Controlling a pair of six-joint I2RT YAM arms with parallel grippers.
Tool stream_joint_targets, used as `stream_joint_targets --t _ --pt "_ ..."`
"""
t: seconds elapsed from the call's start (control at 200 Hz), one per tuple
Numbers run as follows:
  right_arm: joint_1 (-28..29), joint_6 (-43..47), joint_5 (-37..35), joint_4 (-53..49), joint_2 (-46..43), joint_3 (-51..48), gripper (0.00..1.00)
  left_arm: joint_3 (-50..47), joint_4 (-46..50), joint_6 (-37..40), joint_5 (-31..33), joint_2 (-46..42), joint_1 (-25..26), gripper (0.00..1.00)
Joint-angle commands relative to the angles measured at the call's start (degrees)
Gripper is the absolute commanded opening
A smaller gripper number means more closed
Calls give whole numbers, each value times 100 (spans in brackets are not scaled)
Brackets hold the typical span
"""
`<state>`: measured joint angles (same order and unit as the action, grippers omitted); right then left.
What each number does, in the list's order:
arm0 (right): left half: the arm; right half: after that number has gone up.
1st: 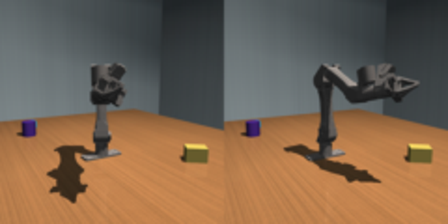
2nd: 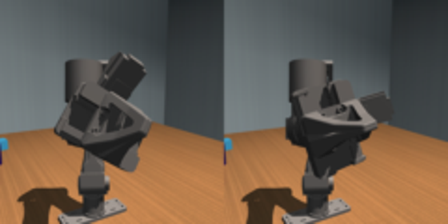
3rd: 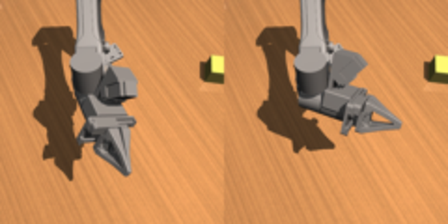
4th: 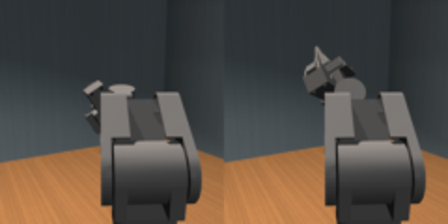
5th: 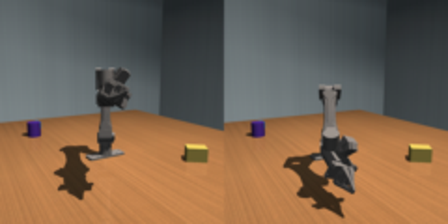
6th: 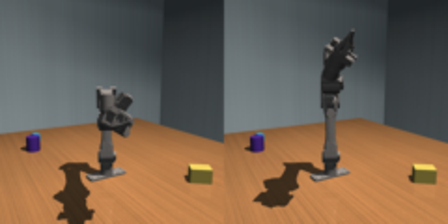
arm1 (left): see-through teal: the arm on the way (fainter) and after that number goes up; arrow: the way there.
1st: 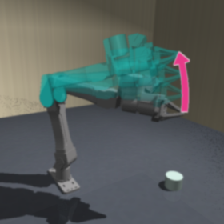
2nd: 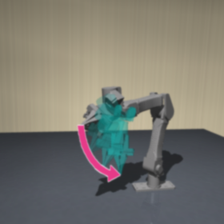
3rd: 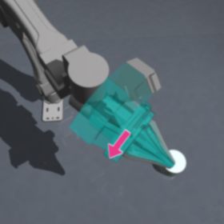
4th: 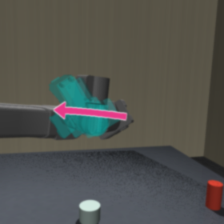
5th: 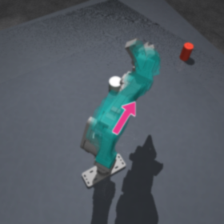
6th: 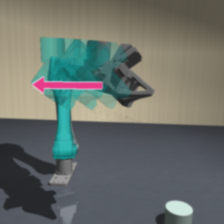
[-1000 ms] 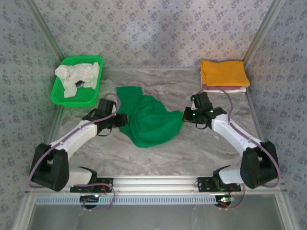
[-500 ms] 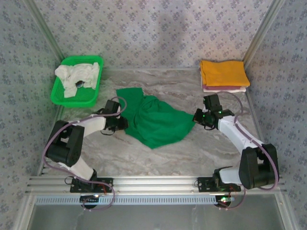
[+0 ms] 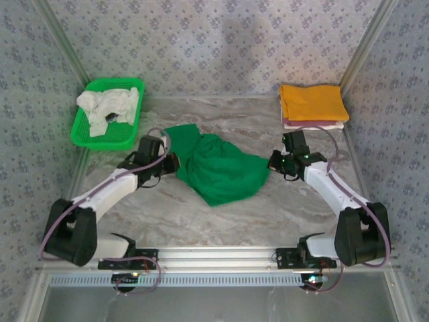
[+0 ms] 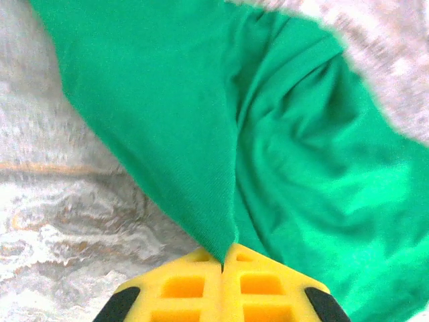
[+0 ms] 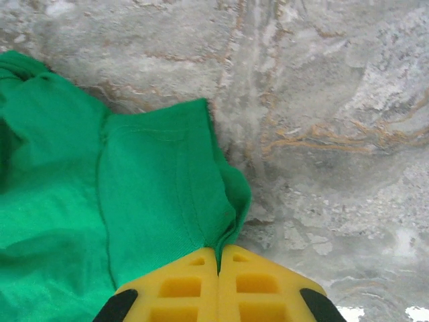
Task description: Fold and stack the t-shirts
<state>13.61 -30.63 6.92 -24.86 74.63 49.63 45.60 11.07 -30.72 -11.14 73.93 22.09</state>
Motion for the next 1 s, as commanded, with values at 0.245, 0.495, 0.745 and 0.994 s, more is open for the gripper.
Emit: stream_joint_targets --t 0.245,0.495,0.745,0.994 --pt "414 76 -122 -538 -1387 801 0 1863 1981 413 106 -1175 -336 0" --pt "458 293 -469 -1487 -2326 2081 0 3057 2566 466 -85 -1767 -337 0" --pt "405 385 -1292 -2352 -2318 3262 0 4550 3367 656 30 -1455 -328 0" --pt "-250 72 -1044 -1765 -1320 2943 0 3828 2858 933 -249 -281 -541 0"
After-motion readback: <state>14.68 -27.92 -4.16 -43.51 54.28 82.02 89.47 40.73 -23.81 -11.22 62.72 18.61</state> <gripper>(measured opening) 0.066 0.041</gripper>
